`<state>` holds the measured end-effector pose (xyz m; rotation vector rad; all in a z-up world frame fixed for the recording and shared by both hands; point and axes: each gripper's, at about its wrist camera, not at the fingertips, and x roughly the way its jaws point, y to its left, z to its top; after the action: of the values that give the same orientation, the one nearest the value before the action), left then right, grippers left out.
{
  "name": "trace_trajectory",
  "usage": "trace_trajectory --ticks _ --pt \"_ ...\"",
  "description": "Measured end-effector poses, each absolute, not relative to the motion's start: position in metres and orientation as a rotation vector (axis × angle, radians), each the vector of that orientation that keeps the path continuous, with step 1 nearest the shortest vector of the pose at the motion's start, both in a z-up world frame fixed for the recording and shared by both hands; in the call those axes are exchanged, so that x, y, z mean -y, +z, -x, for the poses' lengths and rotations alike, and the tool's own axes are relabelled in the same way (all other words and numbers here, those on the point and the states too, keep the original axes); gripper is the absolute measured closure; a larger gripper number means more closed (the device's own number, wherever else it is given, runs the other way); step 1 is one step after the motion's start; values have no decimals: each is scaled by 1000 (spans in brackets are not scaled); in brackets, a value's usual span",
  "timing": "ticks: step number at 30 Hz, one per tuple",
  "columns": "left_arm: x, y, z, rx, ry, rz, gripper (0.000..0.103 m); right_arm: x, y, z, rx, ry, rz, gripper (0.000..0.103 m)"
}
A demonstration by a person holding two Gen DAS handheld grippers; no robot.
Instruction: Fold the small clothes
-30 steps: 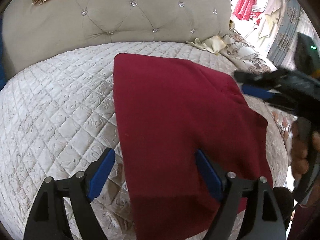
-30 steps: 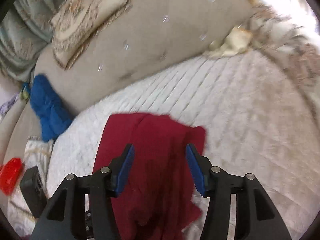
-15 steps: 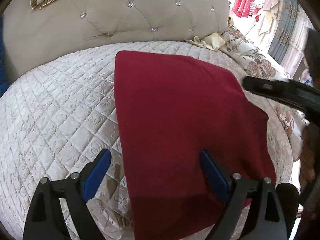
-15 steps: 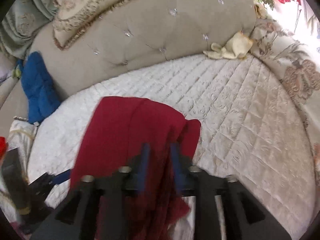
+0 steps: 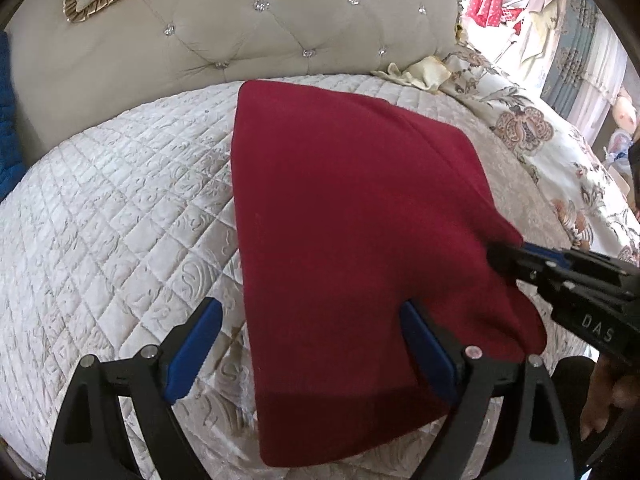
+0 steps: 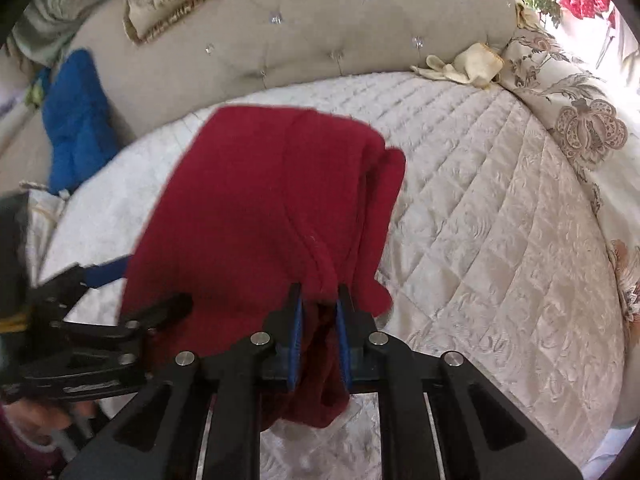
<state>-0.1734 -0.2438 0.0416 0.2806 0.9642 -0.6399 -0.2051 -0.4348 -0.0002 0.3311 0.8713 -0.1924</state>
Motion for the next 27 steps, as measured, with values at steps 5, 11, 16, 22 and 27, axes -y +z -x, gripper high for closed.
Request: trace_trajectory --ticks 5,11,16,22,27 --pt "240 47 176 -948 -630 -284 10 437 15 220 -837 -182 -384 100" --pt "234 52 175 -953 -617 -267 10 430 44 229 -769 -222 -353 90" --pt "233 54 176 -947 -609 -268 10 422 46 213 -756 -213 -335 89" --pt "231 52 173 -952 -606 -261 10 420 17 192 -842 -239 -282 90" --pt "232 49 170 -962 -611 -257 10 427 -3 192 -848 -244 -293 90"
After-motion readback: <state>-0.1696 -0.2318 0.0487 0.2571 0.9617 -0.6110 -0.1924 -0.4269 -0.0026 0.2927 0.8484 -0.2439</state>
